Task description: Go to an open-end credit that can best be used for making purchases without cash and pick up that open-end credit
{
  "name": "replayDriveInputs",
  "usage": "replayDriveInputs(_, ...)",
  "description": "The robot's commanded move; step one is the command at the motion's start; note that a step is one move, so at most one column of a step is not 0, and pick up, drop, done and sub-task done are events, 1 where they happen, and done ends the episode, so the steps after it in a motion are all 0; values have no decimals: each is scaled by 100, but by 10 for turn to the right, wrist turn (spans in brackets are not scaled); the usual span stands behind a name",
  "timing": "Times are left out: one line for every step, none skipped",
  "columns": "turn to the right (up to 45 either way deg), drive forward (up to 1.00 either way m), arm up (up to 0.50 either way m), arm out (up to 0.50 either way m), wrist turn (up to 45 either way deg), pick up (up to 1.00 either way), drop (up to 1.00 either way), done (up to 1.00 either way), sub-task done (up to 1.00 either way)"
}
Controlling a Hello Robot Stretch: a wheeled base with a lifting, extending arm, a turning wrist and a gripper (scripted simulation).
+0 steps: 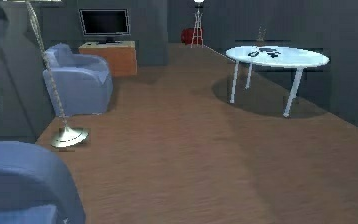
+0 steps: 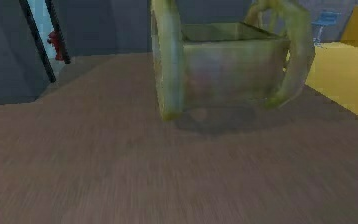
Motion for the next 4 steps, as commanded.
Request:
replayDriveInputs(0, 100, 0, 0, 0, 0, 0, 0, 0)
replayDriveInputs(0, 100, 0, 0, 0, 0, 0, 0, 0)
replayDriveInputs(0, 55, 0, 0, 0, 0, 0, 0, 0)
replayDriveInputs(150, 0, 0, 0, 0, 0, 0, 0, 0)
